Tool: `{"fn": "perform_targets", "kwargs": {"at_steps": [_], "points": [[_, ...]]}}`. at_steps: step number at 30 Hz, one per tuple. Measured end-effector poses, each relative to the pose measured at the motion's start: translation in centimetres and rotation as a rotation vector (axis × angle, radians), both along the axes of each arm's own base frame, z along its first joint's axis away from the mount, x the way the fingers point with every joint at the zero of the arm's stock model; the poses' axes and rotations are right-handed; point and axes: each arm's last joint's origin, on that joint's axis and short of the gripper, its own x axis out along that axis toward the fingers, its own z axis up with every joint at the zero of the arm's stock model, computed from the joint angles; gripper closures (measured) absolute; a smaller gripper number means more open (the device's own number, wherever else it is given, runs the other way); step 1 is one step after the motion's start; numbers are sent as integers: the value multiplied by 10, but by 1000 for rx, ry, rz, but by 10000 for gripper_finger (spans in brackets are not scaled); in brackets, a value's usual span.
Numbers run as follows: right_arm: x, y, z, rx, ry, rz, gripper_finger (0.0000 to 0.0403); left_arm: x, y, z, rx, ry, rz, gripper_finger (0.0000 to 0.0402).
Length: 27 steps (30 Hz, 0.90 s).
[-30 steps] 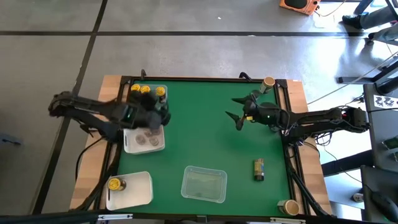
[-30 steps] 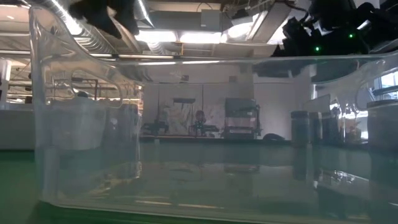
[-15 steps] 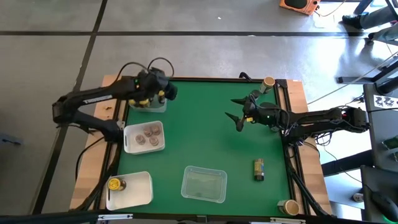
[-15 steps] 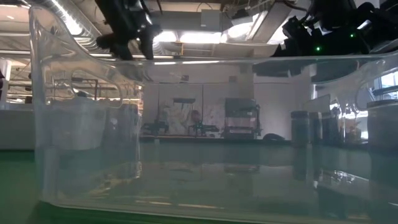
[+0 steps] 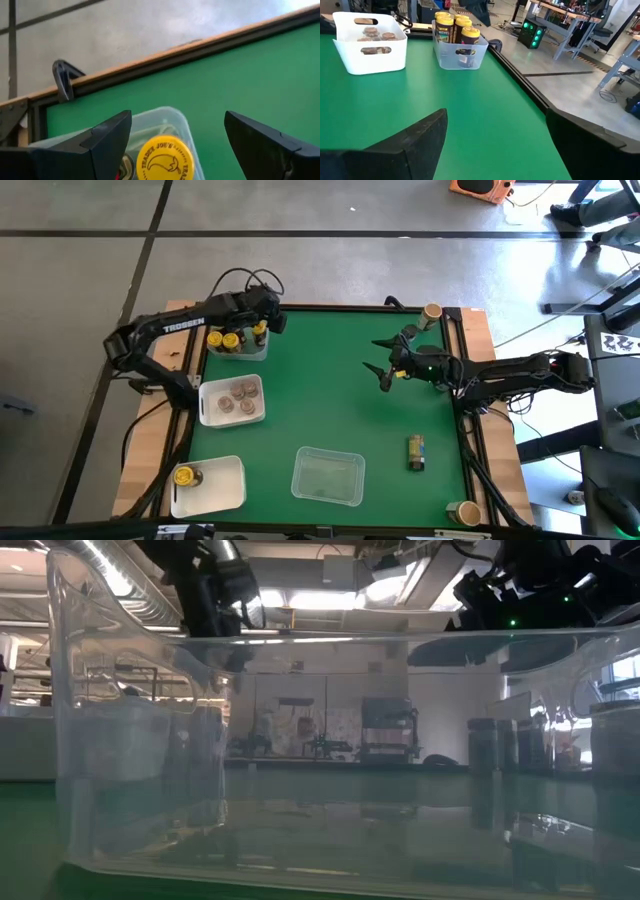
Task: Sort spices by type
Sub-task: Put the yellow spice bottle from the top transparent bin into the bottom white bin
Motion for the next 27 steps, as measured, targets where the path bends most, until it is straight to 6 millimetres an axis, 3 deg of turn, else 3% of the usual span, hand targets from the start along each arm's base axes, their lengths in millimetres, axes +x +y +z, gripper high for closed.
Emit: {"fn": "perform_targets", "kwargs": {"at_steps": [18,27], "points": [[0,1,0,-21,13,30,65,8,9,-43,-131,140,53,85],[0,1,0,-22,14,31,65,7,7,-43,-174,143,58,164]]}}
